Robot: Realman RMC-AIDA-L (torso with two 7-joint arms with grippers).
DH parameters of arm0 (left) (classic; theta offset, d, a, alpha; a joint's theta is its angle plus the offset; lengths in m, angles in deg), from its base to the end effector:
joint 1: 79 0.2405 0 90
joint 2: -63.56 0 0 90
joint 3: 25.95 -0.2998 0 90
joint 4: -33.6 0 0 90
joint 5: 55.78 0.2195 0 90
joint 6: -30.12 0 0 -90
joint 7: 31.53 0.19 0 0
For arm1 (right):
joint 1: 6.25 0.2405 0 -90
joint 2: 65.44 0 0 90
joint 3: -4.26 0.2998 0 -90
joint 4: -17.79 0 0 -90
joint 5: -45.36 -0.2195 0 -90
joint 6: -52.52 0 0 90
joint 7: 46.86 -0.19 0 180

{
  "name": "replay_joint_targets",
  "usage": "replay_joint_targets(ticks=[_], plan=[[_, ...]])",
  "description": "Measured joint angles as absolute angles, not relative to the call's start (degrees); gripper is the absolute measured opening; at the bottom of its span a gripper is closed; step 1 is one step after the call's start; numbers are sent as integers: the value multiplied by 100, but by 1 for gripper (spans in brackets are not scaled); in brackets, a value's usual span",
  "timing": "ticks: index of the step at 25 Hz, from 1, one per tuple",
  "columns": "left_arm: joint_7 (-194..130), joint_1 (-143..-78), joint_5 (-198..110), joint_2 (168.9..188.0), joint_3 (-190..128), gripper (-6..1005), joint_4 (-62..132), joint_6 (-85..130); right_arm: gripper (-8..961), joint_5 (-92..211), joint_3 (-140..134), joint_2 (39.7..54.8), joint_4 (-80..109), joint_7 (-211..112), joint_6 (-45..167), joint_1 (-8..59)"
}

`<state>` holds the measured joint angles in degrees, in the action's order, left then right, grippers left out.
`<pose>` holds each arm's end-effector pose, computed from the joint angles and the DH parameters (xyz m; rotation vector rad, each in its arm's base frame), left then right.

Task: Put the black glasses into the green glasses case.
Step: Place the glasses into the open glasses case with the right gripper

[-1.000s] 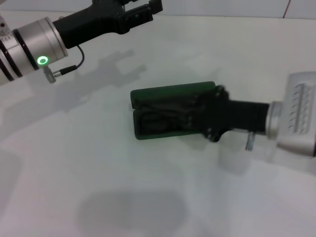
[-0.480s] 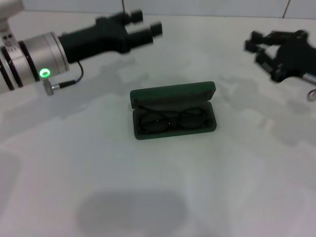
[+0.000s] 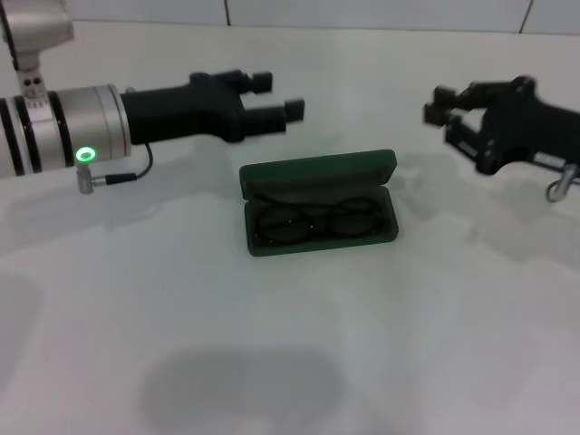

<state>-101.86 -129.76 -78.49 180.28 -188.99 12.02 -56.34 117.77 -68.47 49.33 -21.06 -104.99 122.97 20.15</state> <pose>-0.2404 0.4409 -0.0672 -2.6205 -0.6782 -0.8113 0.2430 0.4114 -0.0520 -2.4932 0.1408 0.7898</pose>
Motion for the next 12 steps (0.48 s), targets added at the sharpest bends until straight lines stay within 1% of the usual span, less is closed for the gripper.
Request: replay_joint_targets(ticks=[1,5,6,9,12], plan=[[-10117,-12985,-7699,18022,-18899,787,1195,-5734,170,11880,-6852,4963,-2107,-10550,12296,2058],[-10001,-12926,-7831,18015,-18893,787,1173,-5854,170,12171,-7191,4976,-1979,-10658,12343,2303],[-10000,-12903,-7954,18014,-18892,787,1172,-5855,171,12259,-7350,4998,-1940,-10688,12268,2385],[-9999,-12845,-8391,18015,-18890,787,1171,-5856,172,12343,-7851,5061,-1842,-10803,11843,2603],[-9999,-12775,-8846,18031,-18890,787,1179,-5856,172,12319,-8360,5069,-1731,-11029,11395,2882]])
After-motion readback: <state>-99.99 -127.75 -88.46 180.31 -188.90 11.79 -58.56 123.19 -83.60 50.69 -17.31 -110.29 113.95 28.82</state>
